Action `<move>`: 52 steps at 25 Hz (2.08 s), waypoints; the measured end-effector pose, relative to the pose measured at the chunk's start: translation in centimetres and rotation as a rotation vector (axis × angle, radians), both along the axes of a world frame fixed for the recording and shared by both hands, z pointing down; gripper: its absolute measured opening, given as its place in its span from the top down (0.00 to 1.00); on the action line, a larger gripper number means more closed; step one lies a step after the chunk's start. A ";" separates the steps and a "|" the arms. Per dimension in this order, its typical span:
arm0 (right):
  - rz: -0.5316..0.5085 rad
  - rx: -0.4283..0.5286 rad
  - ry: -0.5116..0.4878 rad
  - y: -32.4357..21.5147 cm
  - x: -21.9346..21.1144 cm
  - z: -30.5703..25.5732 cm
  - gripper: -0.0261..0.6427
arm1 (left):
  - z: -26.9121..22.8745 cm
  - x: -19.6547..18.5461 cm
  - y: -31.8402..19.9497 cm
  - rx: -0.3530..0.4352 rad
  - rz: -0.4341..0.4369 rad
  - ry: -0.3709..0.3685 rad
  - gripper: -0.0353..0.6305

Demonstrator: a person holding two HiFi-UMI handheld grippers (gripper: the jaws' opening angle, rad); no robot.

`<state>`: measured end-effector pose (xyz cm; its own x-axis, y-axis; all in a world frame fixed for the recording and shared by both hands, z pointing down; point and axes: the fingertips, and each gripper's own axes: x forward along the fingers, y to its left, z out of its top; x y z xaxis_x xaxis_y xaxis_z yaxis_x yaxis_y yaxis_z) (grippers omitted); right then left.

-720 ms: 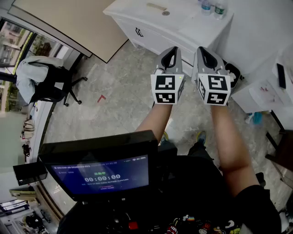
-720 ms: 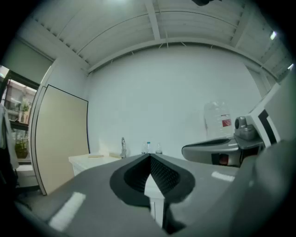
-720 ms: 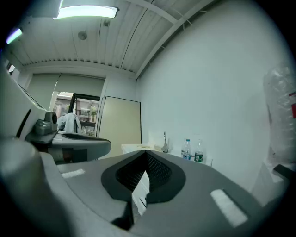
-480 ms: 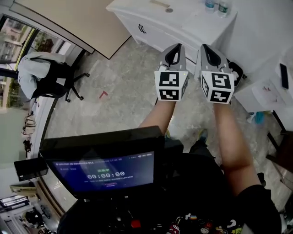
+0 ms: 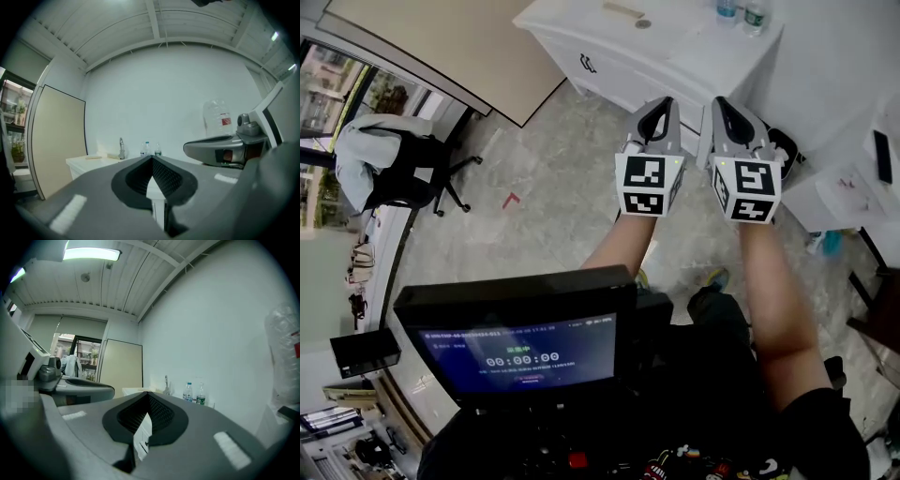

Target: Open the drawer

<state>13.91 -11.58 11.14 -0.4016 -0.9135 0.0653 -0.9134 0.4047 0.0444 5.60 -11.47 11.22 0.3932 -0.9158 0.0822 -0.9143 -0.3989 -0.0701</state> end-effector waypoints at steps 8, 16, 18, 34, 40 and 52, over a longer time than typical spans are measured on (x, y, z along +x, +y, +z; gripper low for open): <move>-0.027 -0.031 -0.035 -2.8 1.9 4.5 0.93 | 4.9 1.0 -3.1 -0.041 -0.038 -0.038 0.94; 0.049 -0.082 -0.011 -5.6 -0.8 9.9 0.93 | 11.4 -1.0 -8.2 -0.114 0.113 -0.060 0.85; 0.083 -0.084 -0.014 -7.2 -1.6 12.3 0.93 | 13.9 -1.7 -10.0 -0.123 0.166 -0.075 0.83; 0.259 -0.011 -0.031 -18.5 -6.8 36.2 0.93 | 41.1 -5.4 -24.9 -0.132 0.302 -0.062 0.69; 0.259 0.050 -0.017 -21.0 -6.8 41.4 0.93 | 47.7 -4.7 -29.2 -0.094 0.312 -0.106 0.67; 0.289 0.077 -0.012 -21.9 -6.4 45.3 0.93 | 50.4 -4.3 -30.9 -0.058 0.315 -0.102 0.67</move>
<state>7.48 -33.52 56.47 -0.1248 -0.9921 -0.0120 -0.9908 0.1240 0.0536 1.32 -42.40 61.60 0.6434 -0.7432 0.1837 -0.7350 -0.6668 -0.1235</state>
